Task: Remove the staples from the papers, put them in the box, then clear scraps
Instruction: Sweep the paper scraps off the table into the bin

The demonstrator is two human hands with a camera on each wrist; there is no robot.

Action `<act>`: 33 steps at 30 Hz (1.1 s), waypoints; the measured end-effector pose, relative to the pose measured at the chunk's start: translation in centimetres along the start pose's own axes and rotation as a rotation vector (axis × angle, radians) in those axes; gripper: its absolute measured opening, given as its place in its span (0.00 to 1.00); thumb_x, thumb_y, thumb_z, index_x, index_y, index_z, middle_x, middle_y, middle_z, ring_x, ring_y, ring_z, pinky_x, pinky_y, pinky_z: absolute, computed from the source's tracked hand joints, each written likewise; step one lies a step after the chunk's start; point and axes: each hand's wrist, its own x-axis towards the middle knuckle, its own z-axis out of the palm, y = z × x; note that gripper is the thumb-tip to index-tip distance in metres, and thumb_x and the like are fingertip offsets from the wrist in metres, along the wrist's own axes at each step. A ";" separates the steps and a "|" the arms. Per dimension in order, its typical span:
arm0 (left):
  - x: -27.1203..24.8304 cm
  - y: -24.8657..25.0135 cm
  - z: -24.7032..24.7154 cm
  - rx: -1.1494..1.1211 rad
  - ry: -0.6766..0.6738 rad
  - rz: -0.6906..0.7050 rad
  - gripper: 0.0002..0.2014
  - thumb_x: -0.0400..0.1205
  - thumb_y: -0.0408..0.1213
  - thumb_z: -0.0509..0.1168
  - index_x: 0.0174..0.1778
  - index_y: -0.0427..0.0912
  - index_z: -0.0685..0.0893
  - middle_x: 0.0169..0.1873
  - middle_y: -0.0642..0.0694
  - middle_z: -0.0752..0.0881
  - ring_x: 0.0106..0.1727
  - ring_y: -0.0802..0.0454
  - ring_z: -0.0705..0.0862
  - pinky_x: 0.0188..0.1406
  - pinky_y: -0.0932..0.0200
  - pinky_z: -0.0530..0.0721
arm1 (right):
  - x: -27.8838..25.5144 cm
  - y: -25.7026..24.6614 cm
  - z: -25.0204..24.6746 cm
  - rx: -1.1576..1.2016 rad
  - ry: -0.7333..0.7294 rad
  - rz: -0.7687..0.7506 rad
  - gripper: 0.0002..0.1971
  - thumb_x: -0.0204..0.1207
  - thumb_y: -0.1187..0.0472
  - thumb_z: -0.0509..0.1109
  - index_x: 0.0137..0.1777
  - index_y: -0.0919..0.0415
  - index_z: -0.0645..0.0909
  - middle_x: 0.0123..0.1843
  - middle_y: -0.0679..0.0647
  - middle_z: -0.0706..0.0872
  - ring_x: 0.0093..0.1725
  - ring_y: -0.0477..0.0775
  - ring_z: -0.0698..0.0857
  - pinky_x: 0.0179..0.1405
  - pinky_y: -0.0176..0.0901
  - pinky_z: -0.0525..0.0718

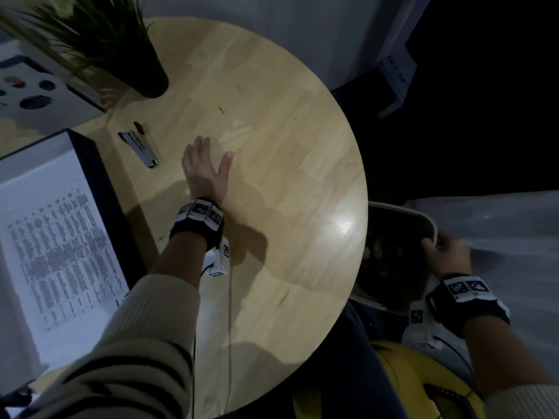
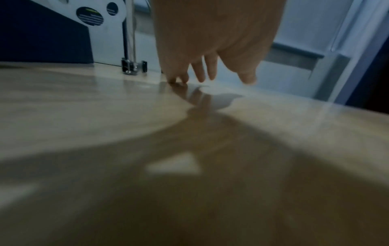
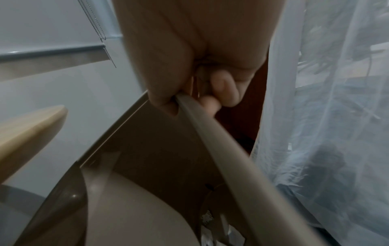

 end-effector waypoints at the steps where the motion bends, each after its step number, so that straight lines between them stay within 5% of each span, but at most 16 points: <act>1: -0.1 0.4 0.7 0.112 -0.068 -0.004 0.32 0.84 0.54 0.51 0.80 0.38 0.57 0.82 0.38 0.56 0.83 0.37 0.50 0.81 0.43 0.46 | 0.0 0.1 -0.1 0.000 -0.004 -0.007 0.15 0.75 0.63 0.66 0.56 0.73 0.81 0.52 0.76 0.86 0.55 0.74 0.84 0.55 0.61 0.81; 3: -1.5 2.2 2.1 0.246 -0.182 0.092 0.34 0.85 0.56 0.42 0.81 0.38 0.46 0.83 0.38 0.44 0.83 0.39 0.40 0.80 0.43 0.35 | 0.0 0.2 -0.4 -0.006 -0.004 -0.020 0.14 0.75 0.64 0.66 0.56 0.73 0.81 0.52 0.76 0.86 0.54 0.74 0.84 0.54 0.60 0.81; 8: -7.7 7.7 5.8 0.297 -0.410 0.297 0.39 0.83 0.61 0.37 0.80 0.34 0.38 0.81 0.33 0.37 0.82 0.40 0.34 0.79 0.45 0.31 | -0.2 0.3 -0.8 0.013 -0.004 -0.001 0.14 0.76 0.64 0.65 0.57 0.72 0.81 0.54 0.76 0.86 0.56 0.74 0.84 0.55 0.60 0.80; 15: -15.9 12.1 8.6 0.239 -0.556 0.524 0.38 0.81 0.59 0.28 0.80 0.36 0.37 0.81 0.40 0.35 0.82 0.46 0.34 0.83 0.46 0.37 | 0.4 -0.5 -1.3 0.069 -0.025 0.008 0.15 0.76 0.61 0.65 0.56 0.72 0.82 0.53 0.77 0.86 0.57 0.73 0.84 0.54 0.57 0.80; 18: -12.3 11.3 7.8 0.061 -0.404 0.344 0.33 0.85 0.55 0.36 0.79 0.40 0.34 0.79 0.42 0.34 0.82 0.44 0.35 0.82 0.46 0.35 | 0.9 -0.5 -1.8 0.086 -0.009 0.009 0.15 0.76 0.61 0.65 0.55 0.72 0.83 0.51 0.76 0.86 0.55 0.73 0.85 0.52 0.56 0.80; 22: -1.7 9.1 4.6 0.153 -0.135 0.091 0.33 0.86 0.53 0.40 0.81 0.34 0.45 0.83 0.37 0.45 0.84 0.40 0.42 0.83 0.43 0.40 | 1.8 -0.4 -2.3 0.118 -0.018 0.020 0.15 0.76 0.59 0.65 0.58 0.68 0.82 0.53 0.73 0.87 0.56 0.71 0.85 0.56 0.57 0.81; 27: 4.4 6.6 3.3 0.319 -0.197 -0.057 0.37 0.85 0.57 0.41 0.81 0.33 0.43 0.83 0.36 0.43 0.83 0.37 0.40 0.82 0.41 0.39 | 2.5 0.1 -2.8 0.098 -0.014 -0.010 0.16 0.76 0.60 0.66 0.60 0.66 0.82 0.53 0.72 0.88 0.56 0.69 0.85 0.56 0.55 0.80; 29: 3.7 7.2 4.2 0.331 -0.185 -0.045 0.38 0.85 0.58 0.41 0.81 0.32 0.42 0.82 0.34 0.41 0.83 0.37 0.39 0.82 0.40 0.37 | 2.6 0.2 -2.9 0.110 -0.017 -0.015 0.15 0.76 0.60 0.66 0.60 0.64 0.82 0.52 0.70 0.88 0.55 0.69 0.86 0.56 0.54 0.80; 33: 1.1 10.1 6.0 0.361 -0.297 0.198 0.35 0.85 0.56 0.40 0.81 0.36 0.42 0.82 0.32 0.41 0.83 0.38 0.39 0.81 0.43 0.35 | 2.3 0.1 -3.2 0.128 -0.037 -0.003 0.16 0.76 0.59 0.66 0.61 0.62 0.81 0.54 0.70 0.87 0.56 0.71 0.84 0.59 0.66 0.81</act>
